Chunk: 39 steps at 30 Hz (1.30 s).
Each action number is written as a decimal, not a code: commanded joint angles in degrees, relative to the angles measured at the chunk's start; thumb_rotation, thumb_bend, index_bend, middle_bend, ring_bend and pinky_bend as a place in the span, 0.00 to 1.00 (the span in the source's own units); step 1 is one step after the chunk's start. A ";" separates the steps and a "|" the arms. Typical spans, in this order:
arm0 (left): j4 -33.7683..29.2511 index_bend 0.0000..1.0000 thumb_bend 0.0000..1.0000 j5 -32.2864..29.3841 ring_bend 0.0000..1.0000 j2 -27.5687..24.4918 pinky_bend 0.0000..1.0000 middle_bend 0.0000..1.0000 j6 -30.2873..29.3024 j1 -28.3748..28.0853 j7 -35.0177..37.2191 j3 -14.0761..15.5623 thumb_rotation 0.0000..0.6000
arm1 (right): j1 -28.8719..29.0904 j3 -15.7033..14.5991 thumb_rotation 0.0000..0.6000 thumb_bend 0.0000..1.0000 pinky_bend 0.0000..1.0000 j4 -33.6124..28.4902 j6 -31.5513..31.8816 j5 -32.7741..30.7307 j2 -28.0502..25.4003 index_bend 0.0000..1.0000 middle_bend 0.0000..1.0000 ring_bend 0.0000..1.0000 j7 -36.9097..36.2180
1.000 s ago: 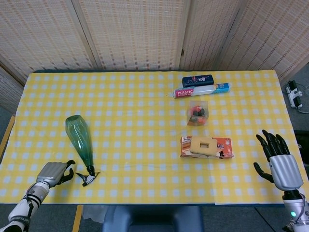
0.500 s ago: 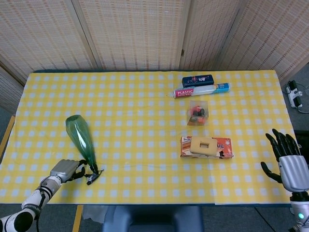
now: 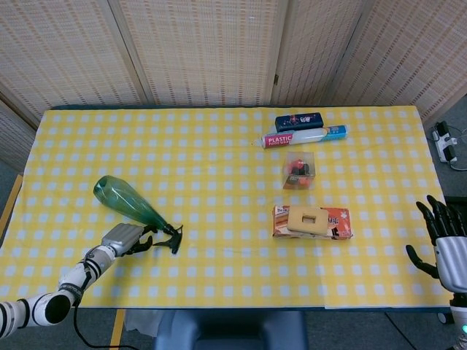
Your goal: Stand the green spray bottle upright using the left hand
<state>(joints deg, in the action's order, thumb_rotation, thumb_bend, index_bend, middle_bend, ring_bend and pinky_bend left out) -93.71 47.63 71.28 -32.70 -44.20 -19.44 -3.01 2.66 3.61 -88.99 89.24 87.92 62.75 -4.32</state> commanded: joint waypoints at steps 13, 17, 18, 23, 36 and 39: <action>-10.34 0.17 0.51 10.88 1.00 -1.98 1.00 1.00 -23.10 4.27 -3.48 -0.38 0.52 | 1.22 -0.49 1.00 0.36 0.00 -1.46 -3.57 -0.45 -0.18 0.00 0.00 0.00 1.68; -9.05 0.22 0.44 16.25 1.00 -0.72 1.00 1.00 -32.31 8.22 -6.01 0.93 0.98 | 0.88 -1.34 1.00 0.36 0.00 -2.17 -2.47 1.75 -0.37 0.00 0.00 0.00 1.62; -7.92 0.23 0.42 16.45 1.00 -0.10 1.00 1.00 -33.38 8.89 -6.53 1.24 1.00 | 0.80 -1.46 1.00 0.36 0.00 -2.20 -2.20 2.14 -0.38 0.00 0.00 0.00 1.55; 0.71 0.32 0.32 14.10 1.00 3.93 1.00 1.00 -33.89 10.19 -8.53 1.40 1.00 | 1.05 -2.08 1.00 0.36 0.00 -2.30 -2.51 3.41 -0.10 0.00 0.00 0.00 2.05; 8.79 0.40 0.25 14.59 1.00 11.91 1.00 1.00 -34.34 7.45 -16.71 -1.46 1.00 | 2.20 -2.26 1.00 0.36 0.00 -2.65 -5.51 2.21 0.36 0.00 0.00 0.00 3.54; 10.49 0.40 0.25 15.16 1.00 13.71 1.00 1.00 -33.89 6.57 -18.06 -1.87 1.00 | 2.39 -2.14 1.00 0.36 0.00 -2.57 -6.17 1.50 0.21 0.00 0.00 0.00 3.29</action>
<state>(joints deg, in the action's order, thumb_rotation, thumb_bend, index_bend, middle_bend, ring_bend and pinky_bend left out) -84.00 62.41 84.21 -66.82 -37.07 -36.78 -4.54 4.99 1.42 -91.58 83.21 89.55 63.02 -0.94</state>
